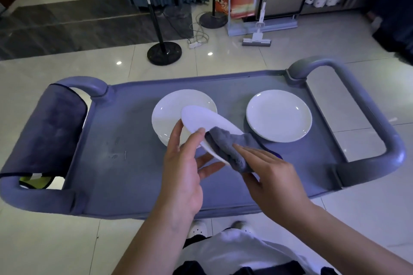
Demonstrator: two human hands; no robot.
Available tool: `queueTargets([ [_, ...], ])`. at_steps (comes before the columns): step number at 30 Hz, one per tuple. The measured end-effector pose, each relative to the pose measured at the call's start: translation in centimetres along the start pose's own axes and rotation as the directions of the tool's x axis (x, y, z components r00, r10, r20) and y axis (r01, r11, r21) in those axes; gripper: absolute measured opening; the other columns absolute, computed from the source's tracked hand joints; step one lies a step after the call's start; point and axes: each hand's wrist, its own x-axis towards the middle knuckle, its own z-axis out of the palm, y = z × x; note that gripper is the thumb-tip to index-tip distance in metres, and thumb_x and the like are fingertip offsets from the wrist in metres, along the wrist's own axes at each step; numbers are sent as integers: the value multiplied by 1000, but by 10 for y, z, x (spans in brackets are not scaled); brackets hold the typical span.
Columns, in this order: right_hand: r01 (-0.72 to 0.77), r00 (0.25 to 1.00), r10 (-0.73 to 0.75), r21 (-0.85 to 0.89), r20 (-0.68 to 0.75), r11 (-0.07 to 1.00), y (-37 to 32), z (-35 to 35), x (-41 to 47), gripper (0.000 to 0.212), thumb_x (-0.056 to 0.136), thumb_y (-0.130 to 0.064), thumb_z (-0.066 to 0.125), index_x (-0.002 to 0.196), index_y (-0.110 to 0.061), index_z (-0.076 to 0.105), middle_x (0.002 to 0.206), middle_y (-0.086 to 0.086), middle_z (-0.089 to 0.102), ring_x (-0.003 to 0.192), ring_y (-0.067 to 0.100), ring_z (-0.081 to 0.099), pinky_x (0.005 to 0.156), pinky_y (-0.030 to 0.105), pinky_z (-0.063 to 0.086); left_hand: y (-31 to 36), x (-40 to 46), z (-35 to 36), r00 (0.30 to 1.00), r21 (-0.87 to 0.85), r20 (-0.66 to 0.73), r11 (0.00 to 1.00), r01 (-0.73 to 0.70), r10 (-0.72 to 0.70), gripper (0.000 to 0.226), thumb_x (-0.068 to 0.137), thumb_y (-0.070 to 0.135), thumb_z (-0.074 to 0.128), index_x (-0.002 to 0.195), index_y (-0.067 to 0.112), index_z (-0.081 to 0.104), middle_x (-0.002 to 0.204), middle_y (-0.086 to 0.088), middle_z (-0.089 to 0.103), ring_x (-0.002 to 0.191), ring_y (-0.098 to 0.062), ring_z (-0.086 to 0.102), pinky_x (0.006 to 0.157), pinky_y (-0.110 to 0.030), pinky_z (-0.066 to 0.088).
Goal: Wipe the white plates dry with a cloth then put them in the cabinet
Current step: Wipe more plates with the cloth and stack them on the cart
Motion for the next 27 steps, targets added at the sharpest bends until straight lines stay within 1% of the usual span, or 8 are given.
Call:
queueTargets([
  [5, -360, 929, 370, 246, 7, 900, -2, -5, 4, 21, 85, -7, 74, 90, -24, 64, 64, -10, 57, 56, 13, 44, 53, 28, 44, 11, 15, 7, 981, 129, 193, 992, -13, -13, 50, 88, 48, 63, 137, 41, 61, 130, 1, 70, 108, -24, 73, 92, -41, 58],
  [8, -504, 722, 677, 781, 145, 370, 8, -20, 6, 12, 81, 5, 72, 86, -3, 65, 69, 9, 70, 62, 20, 64, 56, 32, 54, 16, 32, 4, 957, 91, 284, 995, 42, -67, 46, 92, 47, 55, 131, 29, 68, 127, -7, 72, 119, -25, 68, 109, -46, 49],
  [10, -490, 587, 770, 867, 250, 93, 15, -31, -1, 26, 78, -2, 69, 102, 6, 64, 95, 15, 76, 84, 29, 71, 67, 38, 61, 17, 45, -4, 964, 93, 264, 995, -39, 13, 38, 99, 40, 51, 122, 19, 72, 120, -6, 75, 121, -20, 67, 113, -44, 45],
  [12, -466, 500, 808, 884, 311, -51, 20, -36, -11, 37, 80, -8, 65, 116, 0, 64, 112, 12, 74, 95, 27, 70, 80, 44, 60, 13, 55, -14, 971, 118, 230, 989, -93, 64, 32, 93, 41, 66, 111, 17, 77, 117, -2, 76, 121, -17, 67, 113, -42, 45],
  [17, -279, 441, 819, 923, 367, -263, 20, -38, -20, 25, 84, -12, 58, 106, -17, 68, 94, -3, 75, 75, 10, 71, 60, 25, 59, -17, 68, -25, 893, 310, 407, 949, 62, -191, 77, 72, 53, 77, 144, 34, 55, 145, 6, 60, 139, -11, 50, 117, -33, 33],
  [20, -220, 408, 819, 914, 403, -340, 11, -31, -22, 28, 76, -15, 71, 104, -18, 72, 95, -4, 77, 75, 9, 74, 60, 25, 59, -30, 63, -20, 730, 290, 619, 948, 130, -289, 61, 90, 38, 68, 148, 26, 52, 146, 8, 58, 136, -8, 49, 113, -28, 34],
  [23, -218, 381, 806, 892, 452, -396, 1, -22, -24, 61, 54, -16, 93, 113, -16, 75, 110, 1, 76, 88, 15, 76, 67, 32, 62, -27, 61, -17, 713, 176, 651, 965, 193, -261, 49, 95, 18, 63, 142, 27, 56, 144, 3, 60, 133, -12, 53, 116, -31, 35],
  [27, -282, 298, 824, 869, 483, -407, -4, -13, -20, 44, 79, -22, 67, 123, -13, 69, 119, 7, 74, 102, 21, 73, 83, 43, 61, -22, 59, -16, 697, 53, 686, 971, 235, -206, 44, 95, 7, 58, 133, 27, 67, 143, -6, 61, 132, -20, 55, 110, -32, 43],
])
